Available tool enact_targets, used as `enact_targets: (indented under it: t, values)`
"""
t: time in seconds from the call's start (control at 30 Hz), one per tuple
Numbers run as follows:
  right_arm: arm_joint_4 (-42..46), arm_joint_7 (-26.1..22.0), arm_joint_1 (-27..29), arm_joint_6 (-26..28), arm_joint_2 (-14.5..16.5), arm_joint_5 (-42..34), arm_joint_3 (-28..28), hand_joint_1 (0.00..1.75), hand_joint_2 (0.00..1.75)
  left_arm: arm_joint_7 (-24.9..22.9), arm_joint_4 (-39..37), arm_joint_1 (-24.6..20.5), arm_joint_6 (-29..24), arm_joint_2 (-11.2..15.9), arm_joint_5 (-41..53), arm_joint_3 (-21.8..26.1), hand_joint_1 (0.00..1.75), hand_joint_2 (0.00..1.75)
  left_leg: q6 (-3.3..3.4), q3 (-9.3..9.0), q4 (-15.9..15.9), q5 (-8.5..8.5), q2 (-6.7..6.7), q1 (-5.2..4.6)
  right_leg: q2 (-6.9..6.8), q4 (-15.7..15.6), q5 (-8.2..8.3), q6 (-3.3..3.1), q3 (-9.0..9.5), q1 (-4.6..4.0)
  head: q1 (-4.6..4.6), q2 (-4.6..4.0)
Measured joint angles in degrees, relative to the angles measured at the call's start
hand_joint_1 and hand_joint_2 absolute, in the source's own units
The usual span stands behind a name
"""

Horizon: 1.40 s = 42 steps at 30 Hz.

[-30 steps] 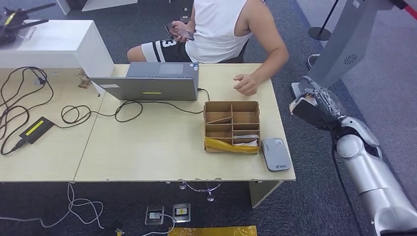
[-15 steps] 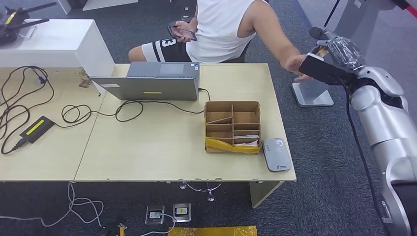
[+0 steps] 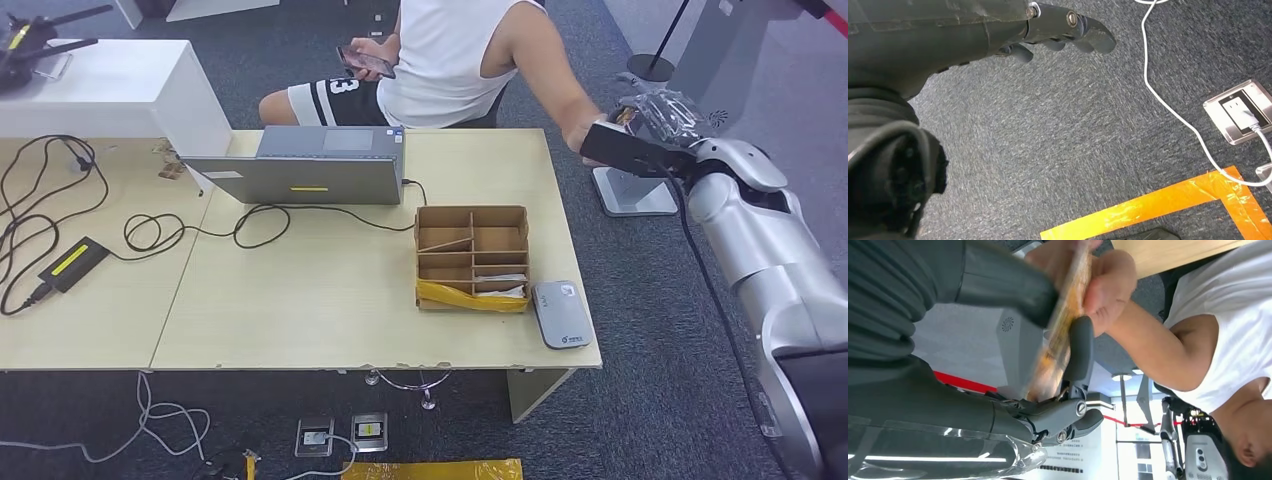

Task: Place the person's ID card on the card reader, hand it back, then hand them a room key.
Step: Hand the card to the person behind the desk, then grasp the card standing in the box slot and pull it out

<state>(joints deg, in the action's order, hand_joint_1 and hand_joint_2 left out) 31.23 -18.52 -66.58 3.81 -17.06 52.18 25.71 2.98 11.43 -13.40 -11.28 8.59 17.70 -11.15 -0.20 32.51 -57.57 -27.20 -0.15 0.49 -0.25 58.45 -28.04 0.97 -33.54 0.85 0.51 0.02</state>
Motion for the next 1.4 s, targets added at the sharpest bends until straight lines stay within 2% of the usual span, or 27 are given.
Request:
enact_targets:
  t: [0.4, 0.5, 0.63, 0.73, 0.83, 1.07, 1.4]
  values:
    - [-2.6, -1.5, 0.0, 2.3, 1.2, -2.6, 1.4, 0.0, 1.75, 0.0, 0.0, 0.6, -0.8, 0.0, -1.5, 0.0, 0.0, 0.0, 0.0, 0.0, 0.0, 0.01, -0.01, 0.0, -0.03, 0.0, 0.0, 0.0, 0.0, 0.0, 0.02, 0.0]
    - [-2.7, -3.1, 0.0, 1.2, 1.4, -6.4, 1.4, 0.0, 1.75, 0.0, 0.0, 0.8, -1.3, 0.0, -1.9, 0.0, 0.0, 0.0, 0.0, 0.0, 0.0, 0.01, -0.01, 0.0, -0.03, 0.0, 0.0, 0.0, 0.0, 0.0, 0.01, 0.0]
    - [-0.9, -4.0, 0.7, -3.4, 1.6, -15.0, 0.8, 0.0, 1.75, 0.1, 0.0, 1.1, -2.1, 0.1, -2.7, 0.0, 0.0, 0.0, 0.0, -0.02, 0.0, 0.01, 0.0, 0.0, -0.02, 0.0, 0.0, 0.0, 0.0, 0.0, 0.01, 0.01]
    - [3.3, -1.8, 3.0, -6.9, 1.4, -21.1, 0.3, 0.0, 1.75, 0.4, 0.0, 1.4, -2.5, 0.3, -3.4, 0.0, 0.0, 0.0, 0.0, -0.06, 0.0, 0.01, 0.0, 0.01, 0.0, 0.0, 0.0, 0.0, 0.0, -0.01, 0.01, 0.01]
    - [9.0, 1.5, 6.5, -8.8, 0.7, -24.0, -0.1, 0.0, 1.75, 0.6, 0.0, 1.6, -3.0, 0.6, -4.0, 0.0, 0.0, 0.0, 0.0, -0.06, 0.0, 0.01, 0.0, 0.01, -0.01, 0.0, 0.0, 0.0, 0.01, -0.02, 0.01, 0.01]
    - [25.0, 9.1, 17.7, -12.5, -1.2, -26.2, -0.9, 0.0, 1.75, 1.2, -0.1, 2.2, -4.0, 1.7, -5.1, 0.0, 0.0, 0.0, 0.0, -0.05, 0.0, 0.0, 0.0, 0.02, 0.0, 0.0, 0.0, -0.01, 0.01, -0.02, 0.02, 0.01]
    - [45.9, 14.1, 30.7, -18.3, -2.0, -27.2, -1.2, 0.0, 1.75, 1.9, -0.1, 3.3, -4.9, 1.8, -6.3, 0.1, 0.0, 0.0, -0.01, -0.05, 0.0, -0.01, 0.02, 0.02, 0.01, 0.0, -0.03, -0.04, 0.01, -0.03, 0.01, 0.01]
